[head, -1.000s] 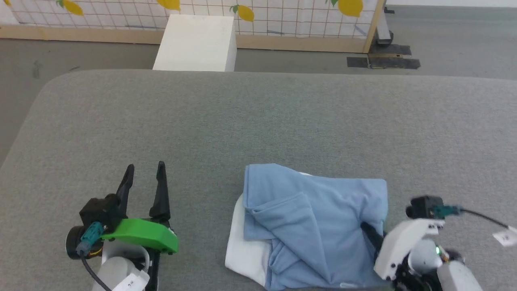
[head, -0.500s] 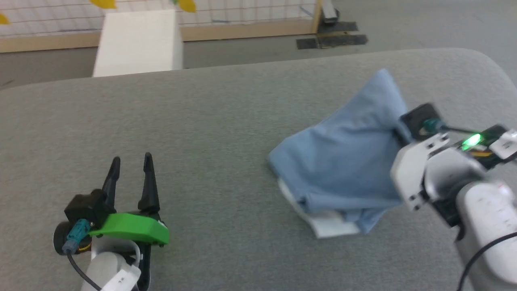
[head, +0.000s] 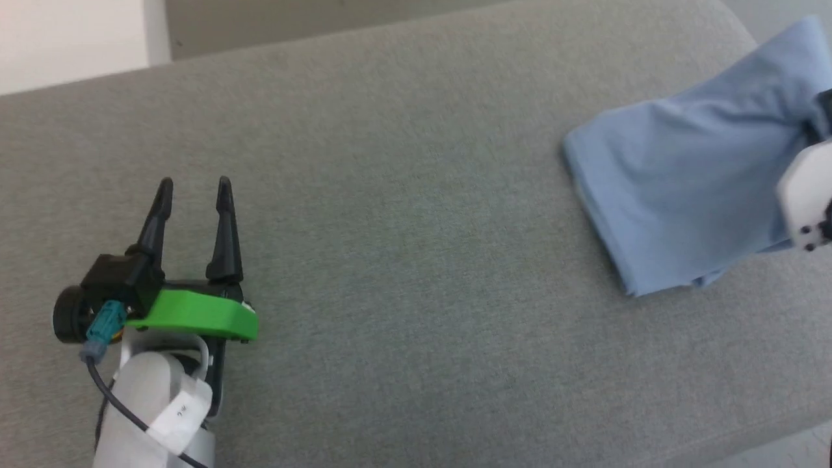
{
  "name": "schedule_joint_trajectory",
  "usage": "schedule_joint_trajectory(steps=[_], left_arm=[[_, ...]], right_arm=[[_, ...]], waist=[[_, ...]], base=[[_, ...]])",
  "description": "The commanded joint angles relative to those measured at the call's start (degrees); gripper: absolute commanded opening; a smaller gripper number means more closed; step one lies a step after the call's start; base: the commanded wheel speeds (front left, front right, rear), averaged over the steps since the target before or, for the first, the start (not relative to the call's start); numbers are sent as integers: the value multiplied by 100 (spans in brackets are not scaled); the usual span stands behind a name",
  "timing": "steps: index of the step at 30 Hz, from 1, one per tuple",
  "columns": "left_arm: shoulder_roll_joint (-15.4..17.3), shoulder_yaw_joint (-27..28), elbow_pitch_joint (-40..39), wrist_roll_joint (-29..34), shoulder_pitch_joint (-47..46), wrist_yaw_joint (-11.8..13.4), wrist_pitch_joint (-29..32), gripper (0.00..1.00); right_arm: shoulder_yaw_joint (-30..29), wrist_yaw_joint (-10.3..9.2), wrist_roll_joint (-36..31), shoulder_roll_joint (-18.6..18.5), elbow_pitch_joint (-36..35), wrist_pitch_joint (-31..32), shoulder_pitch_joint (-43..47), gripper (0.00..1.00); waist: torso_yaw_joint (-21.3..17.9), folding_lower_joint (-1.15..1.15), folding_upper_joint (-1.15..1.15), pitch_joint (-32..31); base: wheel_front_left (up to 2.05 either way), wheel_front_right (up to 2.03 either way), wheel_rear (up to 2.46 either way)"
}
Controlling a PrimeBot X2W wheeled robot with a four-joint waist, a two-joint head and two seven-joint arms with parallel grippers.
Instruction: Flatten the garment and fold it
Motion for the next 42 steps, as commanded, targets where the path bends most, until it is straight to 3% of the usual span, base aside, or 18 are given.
schedule_joint_trajectory(steps=[1,14,17,22,29,42], left_arm=[[87,-9,-81,39,-129,-26,45,100],[254,-169,-432,94,-427,-7,305,100],[237,-187,-361,65,-397,7,267,100],[94,-228,-86,-55,-285,31,117,100],[-101,-270,344,-262,42,55,-46,100],[-272,-404,718,-604,573,28,-98,100]], right_arm=[[-148,-11,-139,-14,180,-173,-196,0],[-1929,-11,-1192,309,1489,-1137,-1030,0],[-2303,-11,-1409,423,1633,-1328,-1073,100],[-2785,-11,-1453,563,1682,-1715,-917,100],[-2738,-11,-822,793,1268,-2174,-204,100],[-1566,-11,942,1569,-1192,-2826,2012,100]], waist=[[-350,-1,-1,567],[113,-1,-1,1121],[230,-1,-1,1007],[465,-1,-1,530],[785,-1,-1,-377],[1411,-1,-1,-1379]], base=[[0,0,0],[0,0,0],[0,0,0],[0,0,0],[0,0,0],[0,0,0]])
